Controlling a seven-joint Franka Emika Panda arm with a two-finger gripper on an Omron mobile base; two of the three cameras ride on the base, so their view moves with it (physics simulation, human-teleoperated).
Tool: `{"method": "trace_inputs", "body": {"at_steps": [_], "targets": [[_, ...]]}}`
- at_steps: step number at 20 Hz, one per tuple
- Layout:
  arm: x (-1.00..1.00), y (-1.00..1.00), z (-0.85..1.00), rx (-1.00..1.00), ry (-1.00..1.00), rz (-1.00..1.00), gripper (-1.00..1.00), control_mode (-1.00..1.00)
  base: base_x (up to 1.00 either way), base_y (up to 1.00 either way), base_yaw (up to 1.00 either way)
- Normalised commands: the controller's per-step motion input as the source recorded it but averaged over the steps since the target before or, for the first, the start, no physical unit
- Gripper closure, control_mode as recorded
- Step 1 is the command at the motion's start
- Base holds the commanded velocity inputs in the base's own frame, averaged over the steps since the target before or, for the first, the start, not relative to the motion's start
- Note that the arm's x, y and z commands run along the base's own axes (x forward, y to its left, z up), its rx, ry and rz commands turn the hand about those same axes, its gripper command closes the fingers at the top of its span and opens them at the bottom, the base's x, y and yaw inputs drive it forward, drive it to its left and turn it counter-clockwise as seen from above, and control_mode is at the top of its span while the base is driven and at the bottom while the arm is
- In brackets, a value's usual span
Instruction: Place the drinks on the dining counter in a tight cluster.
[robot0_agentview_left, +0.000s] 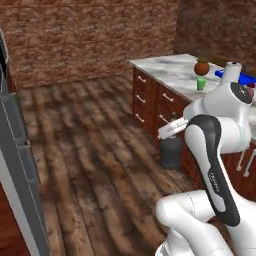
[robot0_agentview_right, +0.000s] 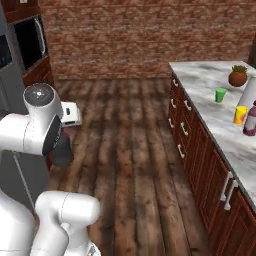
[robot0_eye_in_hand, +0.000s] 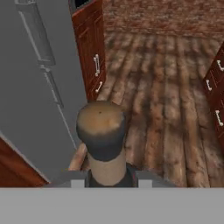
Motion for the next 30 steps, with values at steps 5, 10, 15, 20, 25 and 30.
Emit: {"method": "trace_inputs", "body": {"at_steps": [5, 10, 15, 20, 25, 30], "targets": [[0.00, 0.00, 0.00, 0.00, 0.00, 0.00, 1.00, 1.00, 0.00, 0.01, -0.99], [0.00, 0.00, 0.00, 0.00, 0.00, 0.00, 1.00, 1.00, 0.82, 0.60, -0.62], [0.00, 0.00, 0.00, 0.00, 0.00, 0.00, 1.00, 1.00, 1.00, 0.69, -0.52], [0.00, 0.00, 0.00, 0.00, 0.00, 0.00, 1.00, 1.00, 0.64, 0.32, -0.77], [0.00, 0.00, 0.00, 0.00, 0.00, 0.00, 1.00, 1.00, 0.62, 0.39, -0.79], [0.00, 0.00, 0.00, 0.00, 0.00, 0.00, 1.00, 1.00, 1.00, 0.56, -0.54]]}}
